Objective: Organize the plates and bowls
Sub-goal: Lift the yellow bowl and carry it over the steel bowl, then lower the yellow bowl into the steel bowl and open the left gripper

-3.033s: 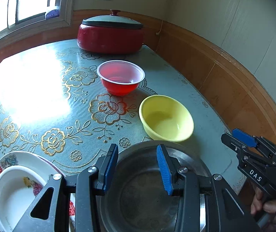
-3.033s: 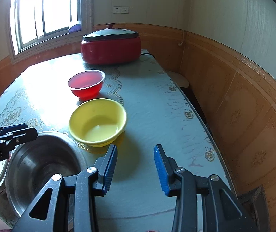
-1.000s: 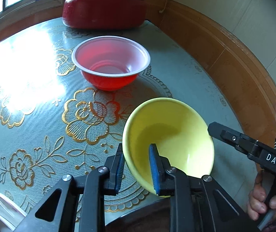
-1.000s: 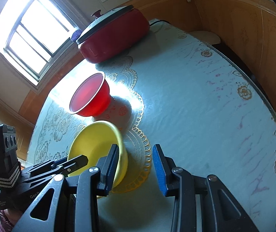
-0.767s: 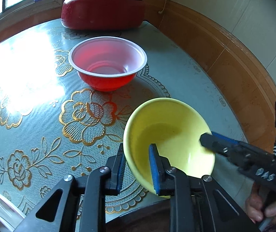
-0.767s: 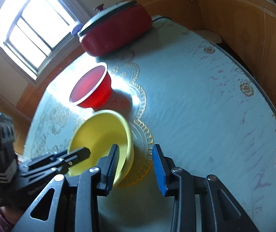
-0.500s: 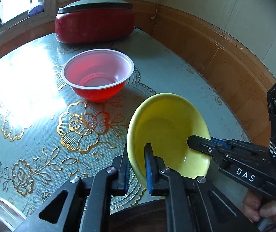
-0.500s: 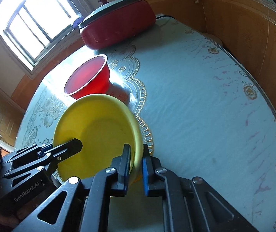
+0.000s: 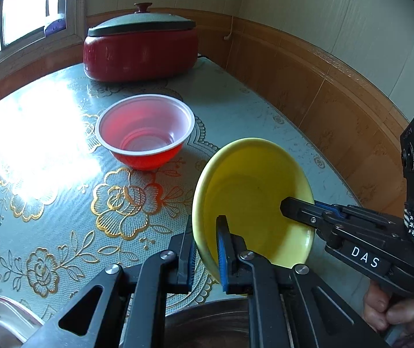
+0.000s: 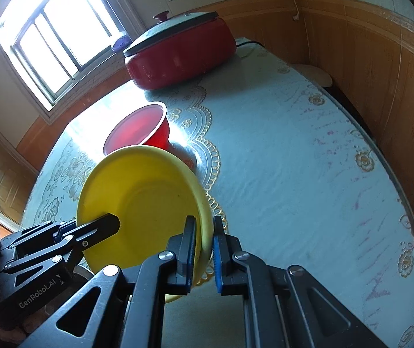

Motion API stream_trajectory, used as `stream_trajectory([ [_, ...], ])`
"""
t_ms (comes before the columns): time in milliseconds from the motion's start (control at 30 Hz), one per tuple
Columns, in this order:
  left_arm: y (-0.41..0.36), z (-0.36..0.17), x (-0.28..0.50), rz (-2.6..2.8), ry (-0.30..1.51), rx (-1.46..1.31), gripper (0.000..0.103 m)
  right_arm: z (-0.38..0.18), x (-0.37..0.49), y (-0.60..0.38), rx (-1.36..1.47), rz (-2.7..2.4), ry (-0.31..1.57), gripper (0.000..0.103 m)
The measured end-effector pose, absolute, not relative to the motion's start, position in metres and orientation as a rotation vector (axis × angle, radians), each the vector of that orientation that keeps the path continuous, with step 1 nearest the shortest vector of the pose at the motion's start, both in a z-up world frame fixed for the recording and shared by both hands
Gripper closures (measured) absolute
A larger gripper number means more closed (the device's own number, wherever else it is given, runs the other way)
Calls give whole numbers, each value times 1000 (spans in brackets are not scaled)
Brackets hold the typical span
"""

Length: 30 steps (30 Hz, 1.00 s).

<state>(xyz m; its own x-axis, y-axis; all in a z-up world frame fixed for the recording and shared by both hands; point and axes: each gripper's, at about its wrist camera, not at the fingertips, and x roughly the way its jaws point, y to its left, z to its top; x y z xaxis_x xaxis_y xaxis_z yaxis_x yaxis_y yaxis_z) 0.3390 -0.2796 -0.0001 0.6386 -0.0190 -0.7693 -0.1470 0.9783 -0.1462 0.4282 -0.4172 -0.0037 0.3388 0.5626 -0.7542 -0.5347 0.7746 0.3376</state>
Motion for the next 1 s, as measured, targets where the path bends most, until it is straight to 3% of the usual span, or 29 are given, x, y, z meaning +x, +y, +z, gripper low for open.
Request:
stream_trajectory([
  [433,-272,31,316,68,785,-213,90,37,405,-414,-18,743,884,94],
  [1000,-245,36,224,-45,838,-281,90,49,325,-409,-59,930,958,91],
])
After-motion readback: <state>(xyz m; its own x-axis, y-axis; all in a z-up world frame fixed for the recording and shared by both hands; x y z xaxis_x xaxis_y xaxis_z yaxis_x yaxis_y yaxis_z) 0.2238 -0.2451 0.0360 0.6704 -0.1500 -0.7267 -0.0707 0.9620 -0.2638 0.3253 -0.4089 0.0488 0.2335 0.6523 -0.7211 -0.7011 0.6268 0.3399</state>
